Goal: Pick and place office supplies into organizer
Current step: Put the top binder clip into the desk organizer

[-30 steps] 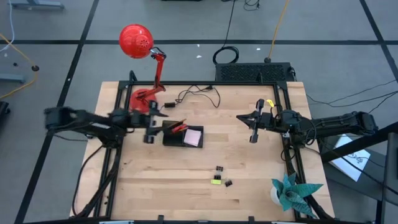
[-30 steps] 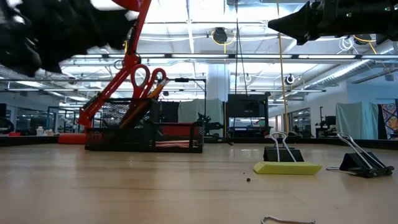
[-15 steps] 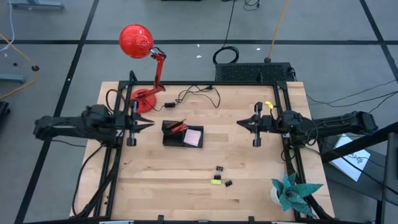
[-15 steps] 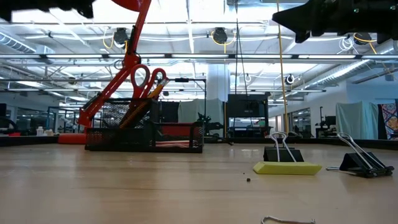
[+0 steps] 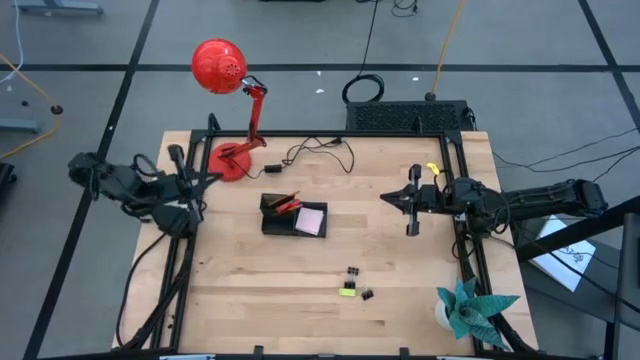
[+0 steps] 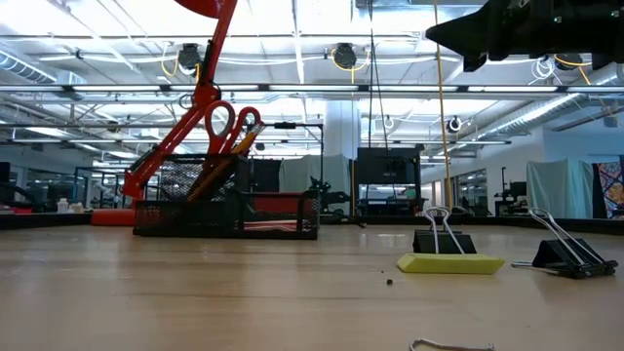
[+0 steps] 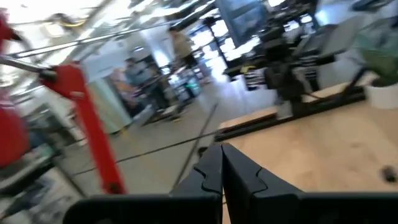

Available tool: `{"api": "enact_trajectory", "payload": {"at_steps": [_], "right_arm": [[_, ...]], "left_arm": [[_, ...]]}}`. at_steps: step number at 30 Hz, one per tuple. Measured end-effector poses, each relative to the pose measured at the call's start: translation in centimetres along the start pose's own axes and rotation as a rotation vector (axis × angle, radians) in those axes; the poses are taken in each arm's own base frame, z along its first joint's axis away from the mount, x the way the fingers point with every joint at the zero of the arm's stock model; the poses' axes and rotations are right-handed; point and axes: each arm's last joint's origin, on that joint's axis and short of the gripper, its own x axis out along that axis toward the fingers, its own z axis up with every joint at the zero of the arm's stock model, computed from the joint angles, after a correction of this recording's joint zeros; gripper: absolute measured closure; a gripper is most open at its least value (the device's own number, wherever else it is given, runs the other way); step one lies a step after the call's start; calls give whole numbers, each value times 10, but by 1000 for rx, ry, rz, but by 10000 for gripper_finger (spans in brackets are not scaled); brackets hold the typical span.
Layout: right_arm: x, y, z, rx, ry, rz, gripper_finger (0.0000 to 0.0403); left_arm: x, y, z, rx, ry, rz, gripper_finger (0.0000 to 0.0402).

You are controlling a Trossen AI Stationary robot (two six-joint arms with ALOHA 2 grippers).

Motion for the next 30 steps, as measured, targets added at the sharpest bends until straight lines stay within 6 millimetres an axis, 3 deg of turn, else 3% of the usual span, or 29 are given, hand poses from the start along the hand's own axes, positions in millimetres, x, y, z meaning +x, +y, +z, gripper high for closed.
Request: {"api": "enact_trajectory", "payload": {"at_steps": [9,13,19,26,30], "right_arm": [[0,0,-1,7,13,1,399],[0,0,-1,22,12,3,399],[0,0,-1,24,10,5,399],[0,0,1,0,-9,3,399],[0,-2,3,-1,-30,-3,399]], "left_arm": [[-2,-22,43,232,66,56,399],[-16,-16,44,234,4,-45,400],[-38,14,13,84,-200,-301,400],[-52,14,-34,53,-584,-344,401],[-49,-1,-48,117,-595,-324,401]]}}
